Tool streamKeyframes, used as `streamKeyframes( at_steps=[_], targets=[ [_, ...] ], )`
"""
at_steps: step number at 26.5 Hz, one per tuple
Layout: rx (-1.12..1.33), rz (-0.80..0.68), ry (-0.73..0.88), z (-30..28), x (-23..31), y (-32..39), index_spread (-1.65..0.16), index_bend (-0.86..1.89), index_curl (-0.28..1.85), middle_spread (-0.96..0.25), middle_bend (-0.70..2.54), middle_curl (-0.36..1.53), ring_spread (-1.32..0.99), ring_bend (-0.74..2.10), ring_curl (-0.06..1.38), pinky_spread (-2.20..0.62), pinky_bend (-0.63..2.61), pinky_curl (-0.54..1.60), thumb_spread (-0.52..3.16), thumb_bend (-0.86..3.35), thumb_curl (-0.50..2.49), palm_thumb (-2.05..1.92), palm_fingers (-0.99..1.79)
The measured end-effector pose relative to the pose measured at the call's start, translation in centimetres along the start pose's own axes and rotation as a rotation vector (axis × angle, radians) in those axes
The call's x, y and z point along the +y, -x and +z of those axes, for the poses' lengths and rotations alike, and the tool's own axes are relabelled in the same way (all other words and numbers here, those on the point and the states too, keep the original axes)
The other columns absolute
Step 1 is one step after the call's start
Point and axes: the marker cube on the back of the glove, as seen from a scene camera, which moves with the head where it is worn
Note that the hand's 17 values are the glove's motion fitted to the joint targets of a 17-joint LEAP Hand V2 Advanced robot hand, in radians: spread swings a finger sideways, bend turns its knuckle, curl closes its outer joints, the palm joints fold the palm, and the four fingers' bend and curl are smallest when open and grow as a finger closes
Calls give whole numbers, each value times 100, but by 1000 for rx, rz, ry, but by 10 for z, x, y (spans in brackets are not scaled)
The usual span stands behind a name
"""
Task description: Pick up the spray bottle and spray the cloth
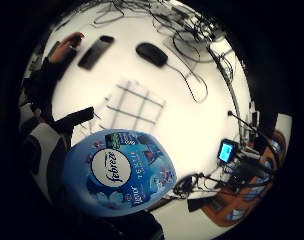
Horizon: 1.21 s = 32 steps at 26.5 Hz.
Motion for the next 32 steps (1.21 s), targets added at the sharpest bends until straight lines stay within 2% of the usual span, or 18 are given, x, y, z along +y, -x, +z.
streamKeyframes(
  at_steps=[7,13,21,32],
  targets=[
    [-423,-126,-89,24,-63,56,-28,37,57,-21,66,55,-21,75,49,-30,46,42,21,-3,80,95,138],
    [-734,-141,-193,66,-101,78,-28,36,57,-21,66,54,-21,75,49,-30,47,42,22,-3,80,96,138],
    [-812,-153,-319,104,-124,77,-28,36,58,-20,66,55,-20,75,49,-30,46,42,21,-3,81,95,138],
    [-874,-160,-495,113,-123,62,-28,33,58,-21,67,55,-21,76,49,-31,47,42,23,-3,81,95,139]
  ],
)
